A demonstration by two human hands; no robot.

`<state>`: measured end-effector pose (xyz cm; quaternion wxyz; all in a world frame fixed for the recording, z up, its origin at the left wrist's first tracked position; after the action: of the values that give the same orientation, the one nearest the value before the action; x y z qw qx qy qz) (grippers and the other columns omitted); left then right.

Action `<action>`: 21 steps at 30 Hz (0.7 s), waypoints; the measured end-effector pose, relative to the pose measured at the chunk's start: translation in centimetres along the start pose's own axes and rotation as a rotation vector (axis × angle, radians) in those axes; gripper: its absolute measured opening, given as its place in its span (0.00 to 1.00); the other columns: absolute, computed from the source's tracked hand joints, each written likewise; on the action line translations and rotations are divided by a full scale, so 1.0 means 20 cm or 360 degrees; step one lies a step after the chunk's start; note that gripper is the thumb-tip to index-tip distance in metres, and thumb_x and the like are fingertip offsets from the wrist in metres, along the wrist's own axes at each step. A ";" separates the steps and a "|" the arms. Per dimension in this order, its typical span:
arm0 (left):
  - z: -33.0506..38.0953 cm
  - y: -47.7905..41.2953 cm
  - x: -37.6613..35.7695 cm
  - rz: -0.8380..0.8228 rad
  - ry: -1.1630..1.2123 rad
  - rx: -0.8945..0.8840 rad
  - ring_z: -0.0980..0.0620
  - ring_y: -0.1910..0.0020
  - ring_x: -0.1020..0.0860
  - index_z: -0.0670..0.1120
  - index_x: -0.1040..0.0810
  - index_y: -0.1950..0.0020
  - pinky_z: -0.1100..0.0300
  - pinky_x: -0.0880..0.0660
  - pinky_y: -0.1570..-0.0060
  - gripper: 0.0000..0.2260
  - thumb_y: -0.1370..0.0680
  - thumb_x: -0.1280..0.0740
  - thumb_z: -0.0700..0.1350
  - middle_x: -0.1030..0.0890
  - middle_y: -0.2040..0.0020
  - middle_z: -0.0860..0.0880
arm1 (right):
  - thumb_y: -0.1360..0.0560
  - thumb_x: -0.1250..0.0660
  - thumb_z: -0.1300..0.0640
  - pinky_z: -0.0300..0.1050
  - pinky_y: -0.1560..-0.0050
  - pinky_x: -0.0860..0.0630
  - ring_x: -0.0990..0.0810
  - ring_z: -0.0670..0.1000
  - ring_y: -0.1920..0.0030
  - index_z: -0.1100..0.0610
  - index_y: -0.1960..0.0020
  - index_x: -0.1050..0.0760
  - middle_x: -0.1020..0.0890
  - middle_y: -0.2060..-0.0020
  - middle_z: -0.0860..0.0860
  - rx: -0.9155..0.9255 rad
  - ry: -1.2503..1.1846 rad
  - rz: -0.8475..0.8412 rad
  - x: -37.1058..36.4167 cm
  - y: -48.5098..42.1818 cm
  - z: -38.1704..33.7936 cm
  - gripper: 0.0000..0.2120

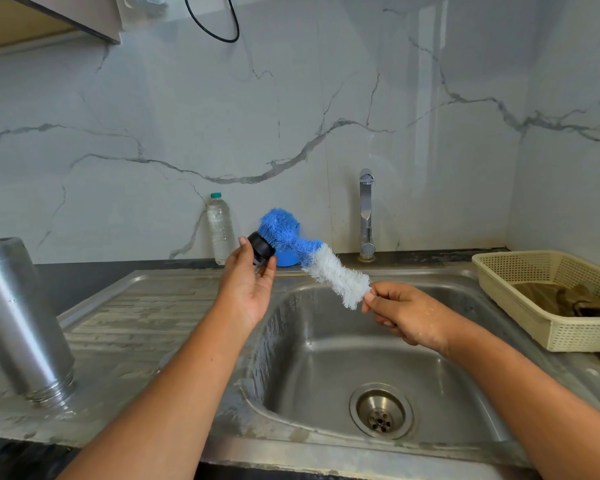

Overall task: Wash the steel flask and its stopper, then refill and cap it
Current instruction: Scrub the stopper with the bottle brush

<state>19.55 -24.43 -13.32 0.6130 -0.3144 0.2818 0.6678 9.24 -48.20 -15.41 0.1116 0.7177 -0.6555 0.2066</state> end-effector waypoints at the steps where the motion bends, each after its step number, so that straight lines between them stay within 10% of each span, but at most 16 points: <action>1: 0.00 0.00 0.00 -0.0015 -0.0019 -0.0006 0.45 0.35 0.21 0.44 0.26 0.35 0.59 0.16 0.51 0.15 0.17 0.33 0.51 0.23 0.32 0.40 | 0.14 0.42 0.52 0.35 0.77 0.42 0.40 0.43 0.75 0.58 0.51 0.23 0.33 0.71 0.47 0.0012 0.0036 0.0019 0.01 0.00 0.00 0.13; 21: 0.00 0.05 -0.08 -0.0305 -0.0437 -0.0099 0.42 0.34 0.20 0.42 0.21 0.36 0.53 0.17 0.42 0.10 0.17 0.33 0.39 0.21 0.33 0.38 | 0.15 0.41 0.48 0.39 0.65 0.34 0.35 0.41 0.74 0.54 0.54 0.23 0.28 0.70 0.44 0.0000 0.0374 0.0112 0.07 -0.01 0.01 0.15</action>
<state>18.67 -25.57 -12.21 0.6965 -0.2645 0.1432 0.6514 9.47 -49.48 -15.06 0.1805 0.6651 -0.6627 0.2931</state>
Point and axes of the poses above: each hand's wrist, its own y-axis away from the middle knuckle, its own x-axis out of the back of the hand, z = x × y, the point moved 8 cm from there along -y, towards the middle knuckle
